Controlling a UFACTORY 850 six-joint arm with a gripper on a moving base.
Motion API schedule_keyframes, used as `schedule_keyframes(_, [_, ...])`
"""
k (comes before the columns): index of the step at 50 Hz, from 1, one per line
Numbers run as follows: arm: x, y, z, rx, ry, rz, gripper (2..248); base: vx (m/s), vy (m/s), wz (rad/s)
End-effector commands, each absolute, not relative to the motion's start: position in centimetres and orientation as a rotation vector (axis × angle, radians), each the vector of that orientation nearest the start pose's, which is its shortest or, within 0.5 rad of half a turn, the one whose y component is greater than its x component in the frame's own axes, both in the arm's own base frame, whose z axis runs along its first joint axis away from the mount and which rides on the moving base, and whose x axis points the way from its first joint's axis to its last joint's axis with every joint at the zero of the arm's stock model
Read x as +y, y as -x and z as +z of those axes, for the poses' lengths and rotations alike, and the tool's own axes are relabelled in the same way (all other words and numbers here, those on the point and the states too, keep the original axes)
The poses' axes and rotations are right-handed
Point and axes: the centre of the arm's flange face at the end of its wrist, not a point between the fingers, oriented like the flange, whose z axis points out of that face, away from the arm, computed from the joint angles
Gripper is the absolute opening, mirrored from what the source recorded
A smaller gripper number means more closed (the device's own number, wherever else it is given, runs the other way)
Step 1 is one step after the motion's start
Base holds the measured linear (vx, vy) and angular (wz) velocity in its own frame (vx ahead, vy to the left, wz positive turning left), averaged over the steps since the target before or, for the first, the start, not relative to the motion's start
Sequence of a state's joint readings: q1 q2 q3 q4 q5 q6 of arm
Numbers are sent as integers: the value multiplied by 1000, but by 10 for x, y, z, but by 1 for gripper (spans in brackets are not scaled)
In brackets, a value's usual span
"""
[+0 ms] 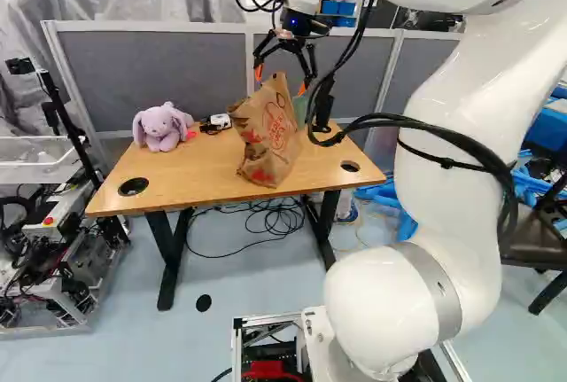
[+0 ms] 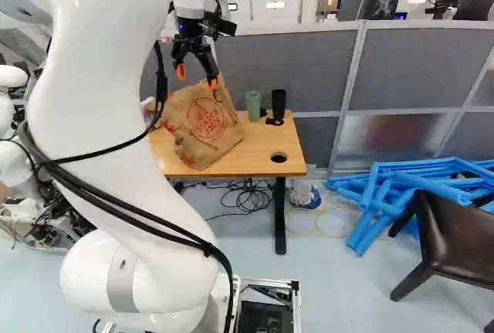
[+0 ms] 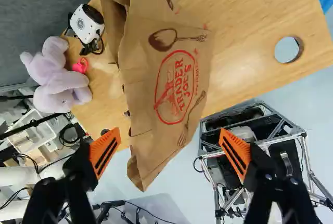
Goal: Pick up the bag on the ground and place it on the table
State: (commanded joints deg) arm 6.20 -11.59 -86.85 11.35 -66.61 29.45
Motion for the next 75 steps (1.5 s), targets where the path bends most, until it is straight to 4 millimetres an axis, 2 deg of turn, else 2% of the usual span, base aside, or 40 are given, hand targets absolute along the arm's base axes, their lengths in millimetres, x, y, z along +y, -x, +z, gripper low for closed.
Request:
schedule_keyframes(40, [75,-538,695,680,2834,-126,247,-116,-2,7])
schedule_keyframes(75, [73,-537,688,674,2833,-160,247,-3,0,0])
